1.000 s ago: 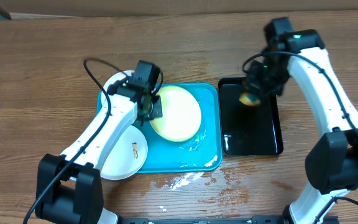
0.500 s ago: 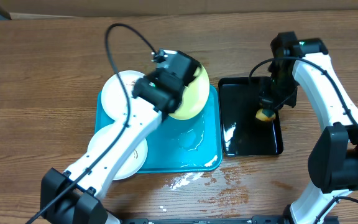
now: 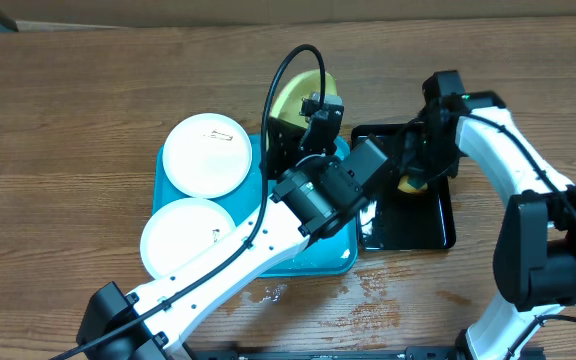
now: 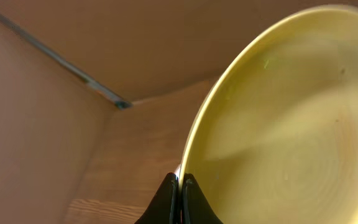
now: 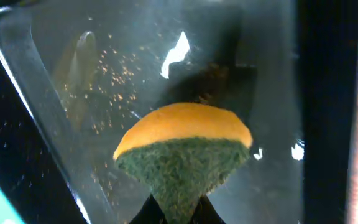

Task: Clean dirty plates on tray and stack at the side
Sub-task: 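Lift yellow plate with left gripper and tilt it upward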

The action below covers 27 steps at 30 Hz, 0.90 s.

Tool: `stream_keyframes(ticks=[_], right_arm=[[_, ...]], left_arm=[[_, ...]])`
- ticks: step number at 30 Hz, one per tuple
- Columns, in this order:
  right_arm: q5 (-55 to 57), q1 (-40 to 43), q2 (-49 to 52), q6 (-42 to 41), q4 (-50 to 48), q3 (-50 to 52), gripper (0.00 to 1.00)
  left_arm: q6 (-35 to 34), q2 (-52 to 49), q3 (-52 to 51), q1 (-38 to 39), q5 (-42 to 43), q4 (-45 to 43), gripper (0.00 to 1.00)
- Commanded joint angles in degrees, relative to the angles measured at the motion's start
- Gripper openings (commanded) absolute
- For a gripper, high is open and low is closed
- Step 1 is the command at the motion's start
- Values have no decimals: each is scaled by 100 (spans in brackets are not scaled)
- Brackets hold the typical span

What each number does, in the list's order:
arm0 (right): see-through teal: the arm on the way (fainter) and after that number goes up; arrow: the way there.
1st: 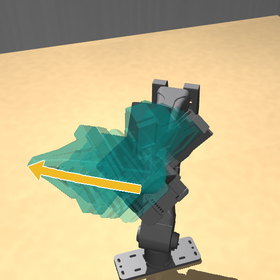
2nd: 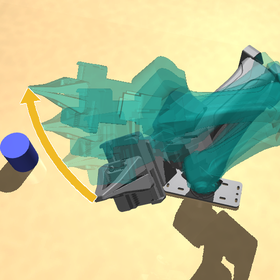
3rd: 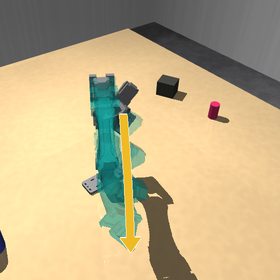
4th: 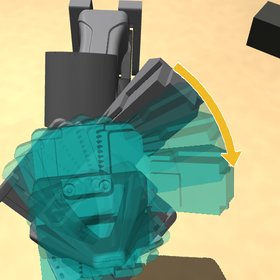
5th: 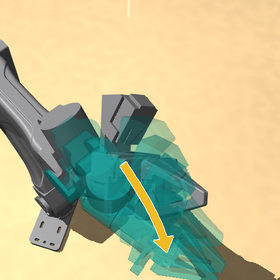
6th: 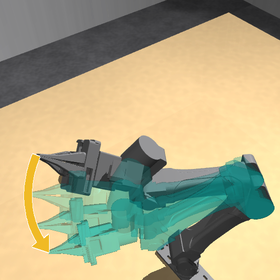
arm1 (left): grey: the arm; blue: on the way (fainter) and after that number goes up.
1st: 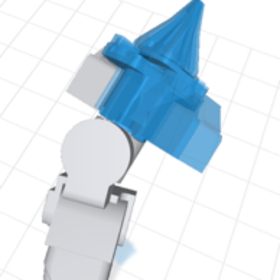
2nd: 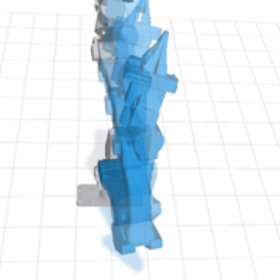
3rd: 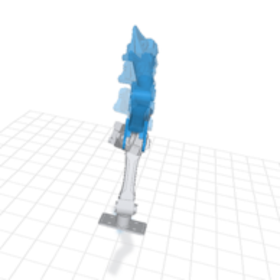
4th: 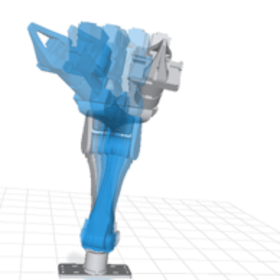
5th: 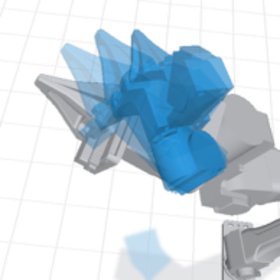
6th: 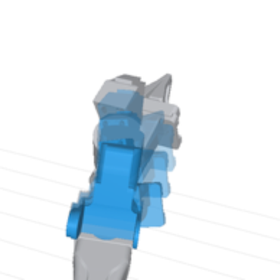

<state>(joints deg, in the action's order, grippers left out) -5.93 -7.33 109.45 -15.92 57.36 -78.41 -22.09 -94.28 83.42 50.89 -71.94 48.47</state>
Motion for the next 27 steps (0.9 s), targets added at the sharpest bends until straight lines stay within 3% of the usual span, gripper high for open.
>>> stream_keyframes(ticks=[1,6,10,12,14,17,22,27], right_arm=[[-48,-146,-90,-55,-459,315,4],[138,-273,-90,-52,-1327,763,6],[210,-345,-90,-50,-1829,1038,24],[210,-376,-90,-31,-1985,1095,44],[236,-387,-111,0,-2017,1036,57],[236,-387,-210,37,-1740,782,66],[247,-387,-437,98,-1292,605,69],[245,-387,-417,92,-964,730,69]], left_arm=[[-129,184,162,-101,-531,-96,4],[-125,234,162,-236,-7,-212,4],[-74,350,162,-420,708,-223,4],[33,424,162,-570,1322,-221,4],[144,516,162,-754,1996,-219,4],[249,688,162,-1043,2837,-214,4],[372,1056,162,-1526,3759,-186,4],[1069,1281,162,-1622,3685,-341,4]])
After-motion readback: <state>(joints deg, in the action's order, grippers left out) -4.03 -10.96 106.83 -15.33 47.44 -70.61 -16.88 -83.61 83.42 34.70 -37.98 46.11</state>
